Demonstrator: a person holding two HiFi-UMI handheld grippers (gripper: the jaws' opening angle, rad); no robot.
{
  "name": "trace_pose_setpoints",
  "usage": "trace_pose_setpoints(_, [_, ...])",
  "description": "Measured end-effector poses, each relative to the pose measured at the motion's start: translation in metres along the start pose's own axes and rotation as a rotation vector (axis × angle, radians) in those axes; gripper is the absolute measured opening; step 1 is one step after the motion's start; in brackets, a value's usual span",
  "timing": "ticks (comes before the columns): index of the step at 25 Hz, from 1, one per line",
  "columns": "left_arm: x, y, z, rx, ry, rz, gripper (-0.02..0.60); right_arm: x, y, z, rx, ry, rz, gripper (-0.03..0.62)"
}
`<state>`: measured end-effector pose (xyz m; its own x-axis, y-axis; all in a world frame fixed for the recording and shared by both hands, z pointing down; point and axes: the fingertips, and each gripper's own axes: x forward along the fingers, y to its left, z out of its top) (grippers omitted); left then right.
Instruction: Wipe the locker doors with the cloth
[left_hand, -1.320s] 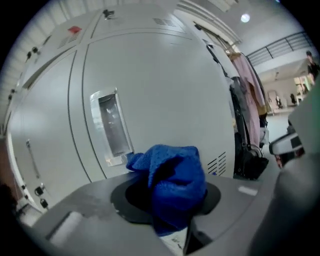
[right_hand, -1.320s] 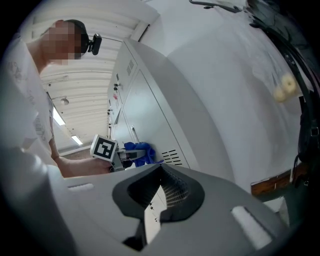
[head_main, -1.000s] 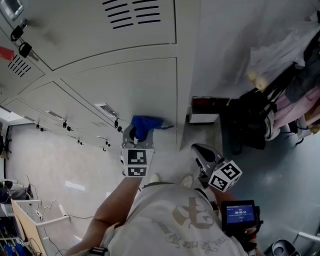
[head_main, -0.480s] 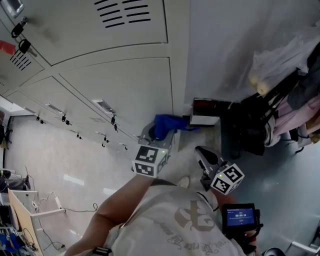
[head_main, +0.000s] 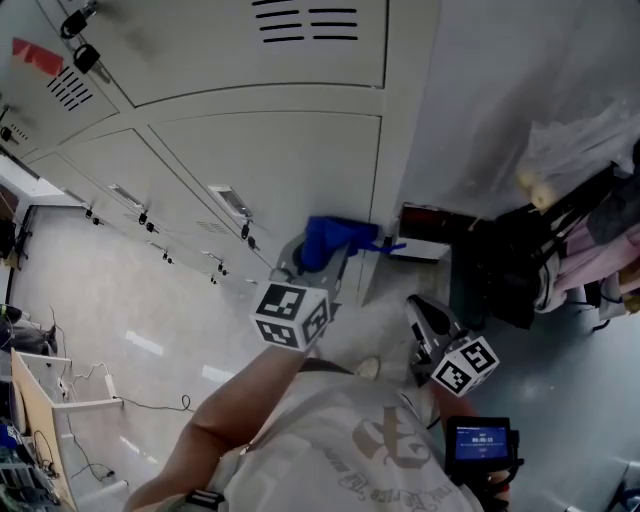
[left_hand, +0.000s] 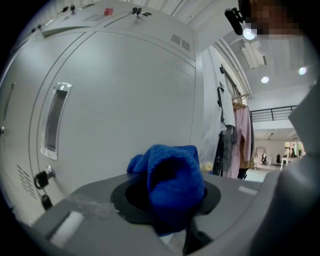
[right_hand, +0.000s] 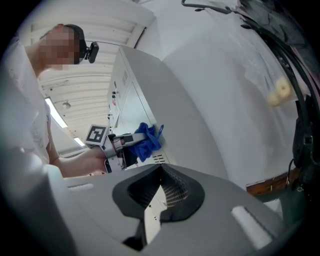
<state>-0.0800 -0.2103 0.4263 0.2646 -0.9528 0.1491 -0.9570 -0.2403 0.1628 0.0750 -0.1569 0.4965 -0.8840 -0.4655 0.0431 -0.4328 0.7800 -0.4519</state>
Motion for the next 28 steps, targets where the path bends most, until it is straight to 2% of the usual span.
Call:
trace_pose_setpoints(8, [-0.029, 0.054, 0.017, 0.122, 0.016, 0.097, 0.137, 0.027, 0.021, -0.003, 0.002, 0.000, 0.001, 0.003])
trace_pose_setpoints(10, [-0.035, 0.067, 0.018, 0.114, 0.012, 0.113, 0.137, 0.034, 0.028, -0.005, 0.000, 0.005, 0.005, 0.003])
trace_pose_setpoints(13, [-0.050, 0.099, 0.022, 0.061, -0.019, 0.175, 0.135, 0.044, 0.039, -0.005, -0.005, 0.003, 0.011, 0.003])
trace_pose_setpoints(15, [-0.060, 0.119, 0.024, 0.076, -0.020, 0.205, 0.137, 0.050, 0.046, -0.002, -0.011, -0.005, 0.016, 0.003])
trace_pose_setpoints(18, [-0.067, 0.134, 0.024, 0.118, -0.005, 0.186, 0.137, 0.060, 0.055, 0.000, -0.022, -0.007, 0.019, 0.003])
trace_pose_setpoints(20, [-0.071, 0.137, 0.025, 0.117, -0.005, 0.161, 0.137, 0.066, 0.062, -0.002, -0.027, -0.004, 0.020, 0.003])
trace_pose_setpoints(24, [-0.078, 0.144, 0.029, 0.025, -0.031, 0.129, 0.135, 0.070, 0.073, -0.002, -0.042, -0.010, -0.006, 0.003])
trace_pose_setpoints(28, [-0.087, 0.170, 0.035, -0.014, -0.060, 0.139, 0.137, 0.085, 0.075, -0.004, -0.060, -0.014, -0.013, 0.003])
